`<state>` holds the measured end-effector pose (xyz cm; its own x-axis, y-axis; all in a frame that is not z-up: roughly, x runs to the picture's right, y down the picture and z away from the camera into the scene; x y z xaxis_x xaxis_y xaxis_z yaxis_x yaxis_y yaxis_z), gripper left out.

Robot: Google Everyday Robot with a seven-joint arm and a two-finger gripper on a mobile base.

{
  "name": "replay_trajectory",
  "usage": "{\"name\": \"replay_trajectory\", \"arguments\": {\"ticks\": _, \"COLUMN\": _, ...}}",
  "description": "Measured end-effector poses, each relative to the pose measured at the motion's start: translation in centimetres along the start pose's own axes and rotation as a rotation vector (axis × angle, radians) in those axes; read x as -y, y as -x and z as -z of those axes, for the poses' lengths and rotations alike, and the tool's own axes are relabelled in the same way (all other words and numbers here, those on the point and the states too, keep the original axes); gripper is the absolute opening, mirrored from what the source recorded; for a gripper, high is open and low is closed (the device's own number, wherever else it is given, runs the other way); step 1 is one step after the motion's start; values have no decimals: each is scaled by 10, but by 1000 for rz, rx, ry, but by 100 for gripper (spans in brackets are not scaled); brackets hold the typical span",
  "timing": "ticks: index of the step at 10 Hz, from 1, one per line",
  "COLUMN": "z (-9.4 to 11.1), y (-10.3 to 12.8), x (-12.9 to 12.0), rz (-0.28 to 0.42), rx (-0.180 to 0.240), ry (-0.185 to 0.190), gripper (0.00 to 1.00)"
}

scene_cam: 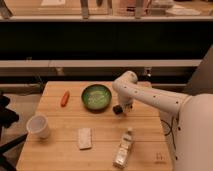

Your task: Push the eraser across the table

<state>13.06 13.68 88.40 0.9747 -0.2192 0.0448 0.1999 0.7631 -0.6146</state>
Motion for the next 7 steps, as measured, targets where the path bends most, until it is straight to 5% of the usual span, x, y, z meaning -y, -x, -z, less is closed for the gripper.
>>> {"name": "replay_trajectory", "arguments": {"ticks": 7, "z": 10, "y": 54, "x": -9, "rz": 148, "rx": 4, "ry": -16, "gripper": 0}}
